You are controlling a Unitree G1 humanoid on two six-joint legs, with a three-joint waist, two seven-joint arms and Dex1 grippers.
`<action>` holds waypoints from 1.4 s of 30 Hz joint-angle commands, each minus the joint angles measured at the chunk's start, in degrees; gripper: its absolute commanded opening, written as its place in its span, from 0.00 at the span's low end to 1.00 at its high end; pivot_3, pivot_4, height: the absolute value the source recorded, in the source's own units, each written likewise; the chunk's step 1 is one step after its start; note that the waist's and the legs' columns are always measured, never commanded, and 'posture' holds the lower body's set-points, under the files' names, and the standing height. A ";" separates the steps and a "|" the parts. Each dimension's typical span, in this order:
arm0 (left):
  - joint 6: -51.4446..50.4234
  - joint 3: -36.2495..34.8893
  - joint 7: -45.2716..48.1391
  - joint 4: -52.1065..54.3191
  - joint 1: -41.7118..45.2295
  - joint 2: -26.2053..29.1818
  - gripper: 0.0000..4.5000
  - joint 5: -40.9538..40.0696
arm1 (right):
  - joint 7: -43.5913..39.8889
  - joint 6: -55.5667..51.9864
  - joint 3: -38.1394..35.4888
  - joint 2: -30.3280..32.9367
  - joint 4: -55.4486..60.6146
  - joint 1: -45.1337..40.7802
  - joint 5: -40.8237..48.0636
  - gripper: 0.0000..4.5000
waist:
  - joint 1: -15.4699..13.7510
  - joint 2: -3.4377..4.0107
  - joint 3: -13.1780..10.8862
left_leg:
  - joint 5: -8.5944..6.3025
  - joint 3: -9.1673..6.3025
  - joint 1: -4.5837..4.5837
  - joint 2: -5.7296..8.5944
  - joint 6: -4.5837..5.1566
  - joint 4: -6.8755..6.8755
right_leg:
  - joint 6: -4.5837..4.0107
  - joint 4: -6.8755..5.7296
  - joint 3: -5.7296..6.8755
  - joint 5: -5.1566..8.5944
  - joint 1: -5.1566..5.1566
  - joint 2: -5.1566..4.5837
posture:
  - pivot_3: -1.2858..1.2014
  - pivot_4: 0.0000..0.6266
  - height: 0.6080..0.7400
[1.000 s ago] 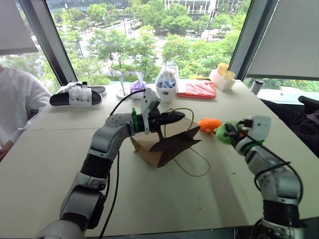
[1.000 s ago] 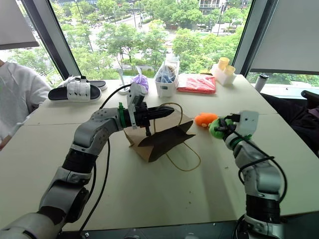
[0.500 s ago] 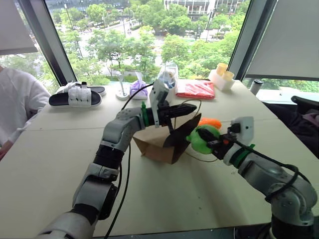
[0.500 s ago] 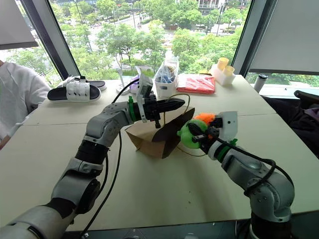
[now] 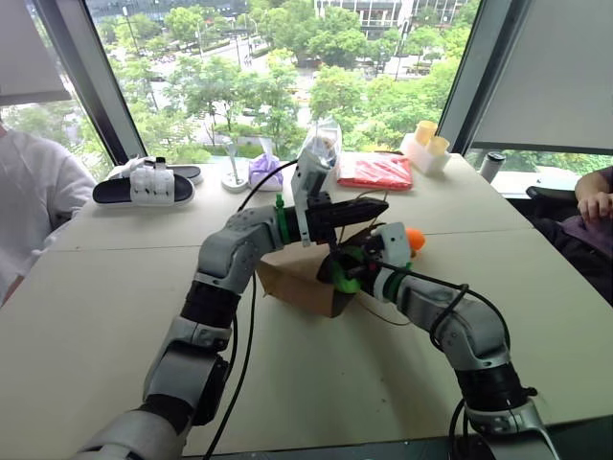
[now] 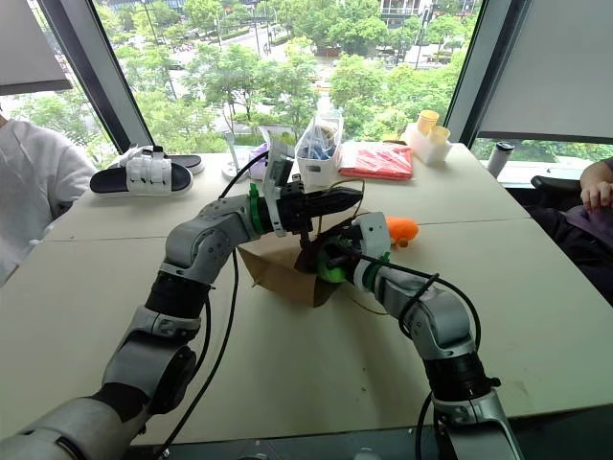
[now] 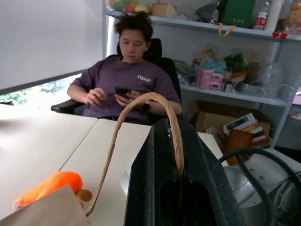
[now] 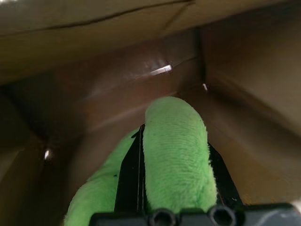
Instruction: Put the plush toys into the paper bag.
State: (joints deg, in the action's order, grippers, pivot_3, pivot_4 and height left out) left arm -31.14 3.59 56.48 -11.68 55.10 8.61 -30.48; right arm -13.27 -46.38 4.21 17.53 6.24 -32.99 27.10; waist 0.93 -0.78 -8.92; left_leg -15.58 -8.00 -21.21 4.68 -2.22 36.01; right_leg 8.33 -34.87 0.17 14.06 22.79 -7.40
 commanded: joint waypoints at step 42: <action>-1.61 -4.76 -9.82 5.59 -3.11 10.03 0.00 0.31 | 17.87 26.41 -14.29 -1.74 -58.64 -25.51 -20.01 0.98 | 0.15 0.00 0.00 | 0.31 0.02 -0.16 -0.30 -0.54 -0.23 | -0.36 -0.12 -0.11 -0.22 0.28 0.31 | 0.52 0.24 1.00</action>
State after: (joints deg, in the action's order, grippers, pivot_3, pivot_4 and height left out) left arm -33.39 -0.88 47.10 -8.61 51.70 19.20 -29.90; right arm 3.28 -22.89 -8.66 15.71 -47.88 -56.47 7.65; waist 1.08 -0.78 -8.92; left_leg -15.27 -7.99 -21.38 4.39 -2.76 35.75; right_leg 7.96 -34.98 0.05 13.83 23.07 -7.09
